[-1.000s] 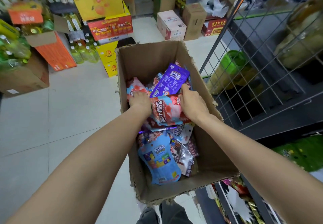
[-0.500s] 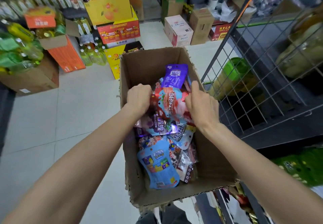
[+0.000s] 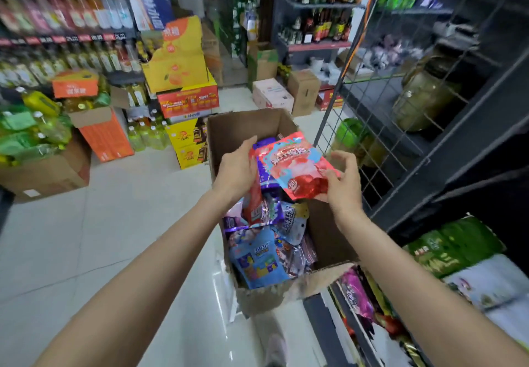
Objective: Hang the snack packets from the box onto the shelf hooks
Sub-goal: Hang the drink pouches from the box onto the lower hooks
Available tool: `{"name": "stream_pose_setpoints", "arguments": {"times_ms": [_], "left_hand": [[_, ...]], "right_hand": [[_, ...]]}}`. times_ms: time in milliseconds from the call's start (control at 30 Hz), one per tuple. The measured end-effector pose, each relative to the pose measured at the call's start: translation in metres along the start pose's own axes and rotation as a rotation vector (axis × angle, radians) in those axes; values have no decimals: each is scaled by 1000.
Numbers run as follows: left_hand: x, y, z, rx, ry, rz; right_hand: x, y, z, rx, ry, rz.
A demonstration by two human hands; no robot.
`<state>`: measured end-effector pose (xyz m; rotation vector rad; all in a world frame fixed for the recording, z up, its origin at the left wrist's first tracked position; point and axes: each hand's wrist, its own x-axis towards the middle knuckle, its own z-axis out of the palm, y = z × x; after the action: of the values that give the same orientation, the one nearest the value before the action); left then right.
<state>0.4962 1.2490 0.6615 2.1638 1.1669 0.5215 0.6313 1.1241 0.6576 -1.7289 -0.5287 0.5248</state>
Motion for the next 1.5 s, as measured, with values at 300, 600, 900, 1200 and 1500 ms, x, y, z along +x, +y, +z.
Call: {"name": "stream_pose_setpoints", "arguments": {"times_ms": [300, 600, 900, 1200, 1500], "left_hand": [[-98, 60, -20, -626, -67, -21], [-216, 179, 17, -712, -426, 241], [-377, 293, 91, -546, -847, 501], [-506, 359, 179, -457, -852, 524], [-557, 387, 219, -450, -709, 519]], "right_hand": [[-156, -31, -69, 373, 148, 5], [-284, -26, -202, 208, 472, -99], [-410, 13, -355, 158, 598, -172], [-500, 72, -479, 265, 863, -78], [-520, 107, -542, 74, 900, -168]]}}
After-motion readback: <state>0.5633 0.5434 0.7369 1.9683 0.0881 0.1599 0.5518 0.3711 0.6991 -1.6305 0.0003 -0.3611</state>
